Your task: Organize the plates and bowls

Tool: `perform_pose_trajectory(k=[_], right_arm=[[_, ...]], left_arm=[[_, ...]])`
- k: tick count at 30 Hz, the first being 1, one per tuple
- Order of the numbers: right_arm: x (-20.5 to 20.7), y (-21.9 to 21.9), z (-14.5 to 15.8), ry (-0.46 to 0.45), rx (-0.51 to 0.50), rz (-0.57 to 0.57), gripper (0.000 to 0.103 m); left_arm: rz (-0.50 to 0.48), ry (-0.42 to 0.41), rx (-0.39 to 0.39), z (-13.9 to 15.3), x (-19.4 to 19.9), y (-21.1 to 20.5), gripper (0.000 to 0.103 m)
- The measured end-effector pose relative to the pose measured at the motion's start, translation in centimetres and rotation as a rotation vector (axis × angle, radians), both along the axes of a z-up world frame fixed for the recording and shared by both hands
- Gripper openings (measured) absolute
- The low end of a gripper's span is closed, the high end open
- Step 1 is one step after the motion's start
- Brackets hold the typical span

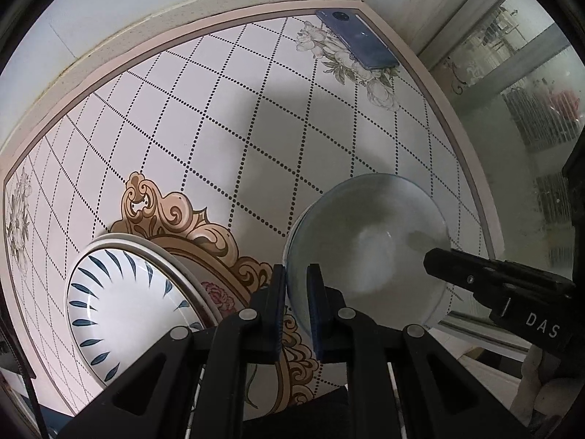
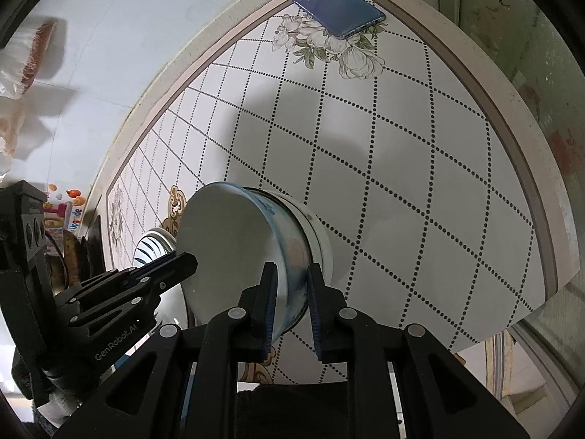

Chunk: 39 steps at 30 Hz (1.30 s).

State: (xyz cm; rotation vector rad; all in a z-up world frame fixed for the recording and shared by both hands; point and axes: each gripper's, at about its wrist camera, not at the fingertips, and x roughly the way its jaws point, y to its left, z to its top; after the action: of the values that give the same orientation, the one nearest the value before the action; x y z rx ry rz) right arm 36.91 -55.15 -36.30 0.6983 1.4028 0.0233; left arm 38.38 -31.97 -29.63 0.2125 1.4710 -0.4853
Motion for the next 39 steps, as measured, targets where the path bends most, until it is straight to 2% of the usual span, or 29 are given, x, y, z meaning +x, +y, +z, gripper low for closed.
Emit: perform_pose_trajectory(k=[4,8,9,11,16,17,18,20,22,25,26,27,28,34,39], right_arm=[[-0.7,-0.2,0.9,0.006,-0.008,-0.011,0.022],[-1.6,0.2,3.5,-0.015,-0.085,0.008,0.043],[-1.9,0.5,4.5,-0.025,-0.104,0.016,0.045],[-2.6,1.0,6.5,-0.045,-0.151,0.025,0.061],[-4.3,2.3,10.8,-0.098,-0.225,0.038,0.075],[-4.6,2.5,11.4,-0.108,-0.226,0.038,0.079],[-4.9,2.8,12.1,-0.123,-0.226,0.036,0.081],[-5.5,3.1,13.1,-0.135,-0.239,0.035,0.087],[-6.1,3.4,14.1,-0.145,-0.259,0.028,0.091],[-6.8,3.5,15.4,-0.166,-0.267,0.016,0.094],[-6.9,3.4,15.7,-0.172,-0.270,0.011,0.095],[-7.1,3.4,16.2,-0.178,-0.279,0.006,0.095],[-7.2,3.3,16.4,-0.182,-0.285,0.004,0.096],[-7.6,2.5,17.7,-0.210,-0.305,-0.012,0.097],[-6.7,2.3,16.2,-0.207,-0.295,-0.001,0.098]], left_arm=[[0.008,-0.018,-0.021,2.0,-0.3,0.6,0.011],[-0.005,-0.065,-0.037,5.5,-1.4,1.6,0.011],[-0.007,-0.084,-0.039,6.4,-1.7,1.9,0.014],[-0.012,-0.112,-0.046,7.9,-2.2,2.6,0.022],[-0.009,-0.140,-0.088,10.8,-3.3,4.3,0.030],[-0.005,-0.143,-0.093,11.2,-3.4,4.6,0.035],[-0.004,-0.147,-0.096,11.5,-3.5,4.8,0.048],[-0.001,-0.154,-0.109,12.2,-3.7,5.2,0.067],[0.003,-0.162,-0.118,12.7,-4.0,5.5,0.073],[0.015,-0.162,-0.132,13.4,-4.2,6.0,0.074],[0.013,-0.163,-0.134,13.5,-4.3,6.0,0.078],[0.013,-0.161,-0.137,13.7,-4.4,6.0,0.088],[0.018,-0.160,-0.143,13.8,-4.5,6.1,0.090],[0.020,-0.179,-0.157,14.1,-4.3,5.8,0.091],[0.024,-0.177,-0.144,11.8,-3.0,5.2,0.091]])
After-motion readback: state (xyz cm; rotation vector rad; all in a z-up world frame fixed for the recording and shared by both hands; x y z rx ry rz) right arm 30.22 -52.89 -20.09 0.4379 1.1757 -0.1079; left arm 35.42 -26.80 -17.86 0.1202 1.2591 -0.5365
